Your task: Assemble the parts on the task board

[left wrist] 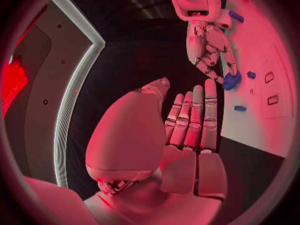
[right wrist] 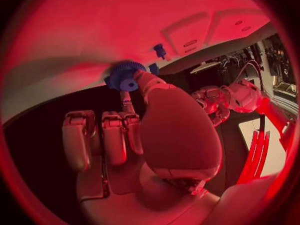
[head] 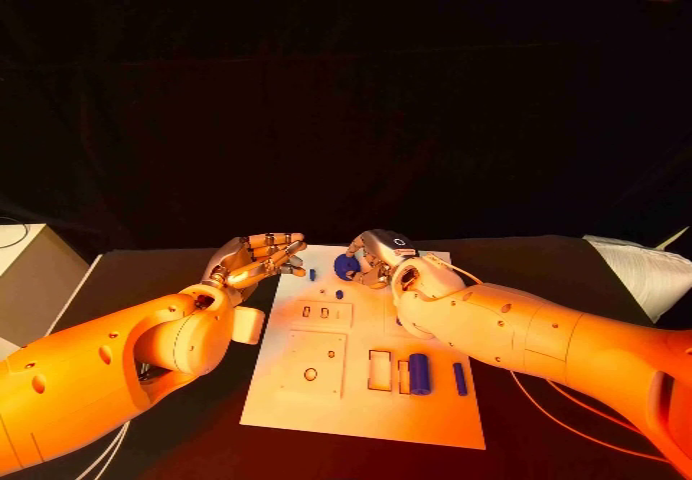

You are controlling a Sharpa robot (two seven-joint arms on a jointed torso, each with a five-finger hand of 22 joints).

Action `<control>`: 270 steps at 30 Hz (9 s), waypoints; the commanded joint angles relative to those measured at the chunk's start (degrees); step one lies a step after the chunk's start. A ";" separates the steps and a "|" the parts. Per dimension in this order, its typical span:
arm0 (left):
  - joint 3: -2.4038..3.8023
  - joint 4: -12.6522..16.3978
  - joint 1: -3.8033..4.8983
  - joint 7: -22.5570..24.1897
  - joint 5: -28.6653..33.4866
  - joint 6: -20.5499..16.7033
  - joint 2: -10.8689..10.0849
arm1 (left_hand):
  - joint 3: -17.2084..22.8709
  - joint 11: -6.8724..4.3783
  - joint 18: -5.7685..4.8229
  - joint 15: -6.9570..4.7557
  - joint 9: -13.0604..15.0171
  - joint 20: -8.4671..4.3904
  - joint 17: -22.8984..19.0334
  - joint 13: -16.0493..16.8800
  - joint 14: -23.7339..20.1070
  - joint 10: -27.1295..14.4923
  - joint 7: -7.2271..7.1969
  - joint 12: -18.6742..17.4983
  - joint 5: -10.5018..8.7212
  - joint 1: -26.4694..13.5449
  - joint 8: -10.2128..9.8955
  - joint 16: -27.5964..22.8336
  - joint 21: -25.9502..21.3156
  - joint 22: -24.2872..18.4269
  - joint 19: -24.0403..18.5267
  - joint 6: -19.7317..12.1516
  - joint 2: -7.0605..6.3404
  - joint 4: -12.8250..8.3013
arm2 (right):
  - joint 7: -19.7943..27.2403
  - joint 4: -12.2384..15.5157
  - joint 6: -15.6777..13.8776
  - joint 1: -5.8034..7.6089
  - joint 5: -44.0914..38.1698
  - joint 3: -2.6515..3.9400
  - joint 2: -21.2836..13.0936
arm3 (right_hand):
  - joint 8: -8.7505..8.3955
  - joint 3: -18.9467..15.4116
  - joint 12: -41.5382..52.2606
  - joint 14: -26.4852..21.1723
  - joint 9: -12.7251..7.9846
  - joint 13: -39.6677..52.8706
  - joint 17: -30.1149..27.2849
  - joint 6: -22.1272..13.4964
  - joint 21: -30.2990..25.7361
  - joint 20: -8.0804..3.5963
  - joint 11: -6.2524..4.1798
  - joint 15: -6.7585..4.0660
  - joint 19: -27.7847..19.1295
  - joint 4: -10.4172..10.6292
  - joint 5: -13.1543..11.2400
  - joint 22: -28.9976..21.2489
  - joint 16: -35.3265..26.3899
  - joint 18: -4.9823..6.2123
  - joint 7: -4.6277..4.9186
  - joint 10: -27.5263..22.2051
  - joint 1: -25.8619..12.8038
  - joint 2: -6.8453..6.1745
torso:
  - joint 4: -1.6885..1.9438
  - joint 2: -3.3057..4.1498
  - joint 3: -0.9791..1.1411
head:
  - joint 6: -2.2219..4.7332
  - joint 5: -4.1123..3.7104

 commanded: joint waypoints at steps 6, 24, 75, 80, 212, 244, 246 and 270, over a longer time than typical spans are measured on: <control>0.04 0.10 0.02 0.49 -0.24 0.40 0.01 | -0.20 -0.16 0.71 0.07 -0.06 -0.03 -0.08 0.06 -0.39 -0.40 1.77 0.17 -0.16 0.37 -0.19 0.38 0.20 0.05 -0.38 -0.42 -0.02 -0.05 | 0.69 0.64 -0.63 0.16 -1.01 0.00 0.28 | 0.33 0.38 0.12 5.97 0.11 15.07 15.09 0.29 0.38 -0.24 -0.14 -0.15 5.43 -0.04 0.13 13.78 0.24 -0.67 -0.03 6.09 -0.10 0.34 | 0.16 0.05 -0.03 | -0.08 0.01; 0.04 0.09 0.02 0.48 -0.24 0.41 0.07 | -0.22 -0.15 0.70 0.10 -0.07 0.00 -0.17 0.06 -0.51 -0.41 1.77 0.17 -0.16 0.38 -0.20 0.45 0.31 0.09 -0.54 -0.42 -0.03 -0.04 | -0.31 -0.56 3.79 0.89 -2.30 0.11 0.96 | 0.29 0.46 0.12 5.97 0.08 15.07 15.09 0.22 0.35 -0.25 -0.12 -0.17 5.42 -0.17 0.03 13.77 0.24 -0.66 0.01 6.09 -0.32 0.04 | 0.06 0.10 0.03 | -0.14 0.12; 0.04 -0.21 0.02 0.40 -0.25 0.42 0.48 | -0.25 -0.12 0.70 0.13 -0.09 0.04 -0.31 0.06 -0.65 -0.44 1.80 0.16 -0.16 0.35 -0.21 0.58 0.48 0.16 -0.75 -0.44 -0.01 0.01 | -1.02 -2.86 5.19 0.63 -3.27 -0.05 1.88 | -0.19 0.51 0.12 5.97 -0.18 15.07 15.09 -0.56 0.30 -0.01 0.19 0.15 5.40 -0.17 -0.76 13.76 0.24 -0.66 0.33 6.09 -1.77 -0.48 | 0.02 0.06 0.07 | -0.40 0.26; 0.04 -0.23 0.02 0.38 -0.26 0.43 0.48 | -0.26 -0.11 0.70 0.14 -0.10 0.05 -0.34 0.05 -0.69 -0.46 1.81 0.15 -0.16 0.31 -0.21 0.61 0.51 0.16 -0.80 -0.45 0.01 0.05 | -0.89 -2.26 5.18 0.58 -3.26 -0.05 1.79 | -0.19 0.51 0.12 5.97 -0.18 15.07 15.09 -0.56 0.30 -0.01 0.19 0.15 5.40 -0.17 -0.76 13.76 0.24 -0.66 0.33 6.09 -1.77 -0.48 | 0.07 0.08 0.04 | -0.51 0.27; 0.06 -1.34 -3.79 1.06 -0.21 1.89 -0.81 | 1.35 -0.81 0.78 -0.48 -0.04 -0.29 -1.32 0.20 0.21 2.44 1.34 2.18 -0.31 0.17 0.69 3.93 3.16 1.06 -1.97 1.14 -0.50 0.06 | 9.00 8.33 5.96 -0.89 15.36 0.09 -21.95 | -2.01 -4.00 -0.03 5.97 -3.16 14.91 15.09 -5.03 -0.76 1.72 2.30 2.01 5.10 -3.82 -0.95 13.46 0.24 -0.45 2.68 5.87 -1.63 0.34 | -4.70 -1.83 2.32 | -1.35 1.23; 0.06 -1.35 -3.78 0.80 -0.22 1.73 -0.73 | 1.40 -0.79 0.77 -0.49 -0.05 -0.30 -1.31 0.20 0.26 2.34 1.38 2.19 -0.31 0.13 0.70 4.11 3.31 1.12 -1.95 1.13 -0.49 0.07 | 9.27 5.81 8.18 -0.90 14.49 0.07 -18.81 | -0.37 -2.61 0.12 5.97 -2.76 15.07 15.09 -2.61 -0.02 1.13 1.25 1.03 5.31 -3.80 -1.32 13.80 0.24 -0.59 1.39 6.09 -1.29 1.17 | -4.42 -1.75 2.01 | -1.98 1.34; 0.06 -1.34 -3.78 0.80 -0.22 1.71 -0.74 | 1.40 -0.79 0.77 -0.49 -0.05 -0.30 -1.31 0.20 0.26 2.34 1.38 2.19 -0.31 0.13 0.70 4.11 3.31 1.12 -1.95 1.13 -0.49 0.07 | 9.24 5.58 8.28 -0.90 14.42 0.07 -18.65 | -0.37 -2.61 0.12 5.97 -2.76 15.07 15.09 -2.61 -0.02 1.13 1.25 1.03 5.31 -3.80 -1.32 13.80 0.24 -0.59 1.39 6.09 -1.29 1.17 | -4.45 -1.74 2.02 | -2.02 1.43; 0.07 -1.13 -3.78 0.73 -0.23 1.66 -0.79 | 1.44 -0.76 0.76 -0.47 -0.08 -0.30 -1.32 0.19 0.24 2.19 1.43 2.18 -0.31 0.09 0.67 4.24 3.44 1.17 -1.97 1.04 -0.50 0.07 | 9.34 4.03 9.58 -0.97 13.65 0.00 -17.42 | 0.58 -1.27 0.12 5.97 -2.56 15.07 15.09 -1.22 0.23 0.41 0.57 0.27 5.38 -3.75 -2.00 13.92 0.24 -0.65 0.63 6.09 -1.40 1.89 | -4.46 -1.64 2.08 | -2.34 1.66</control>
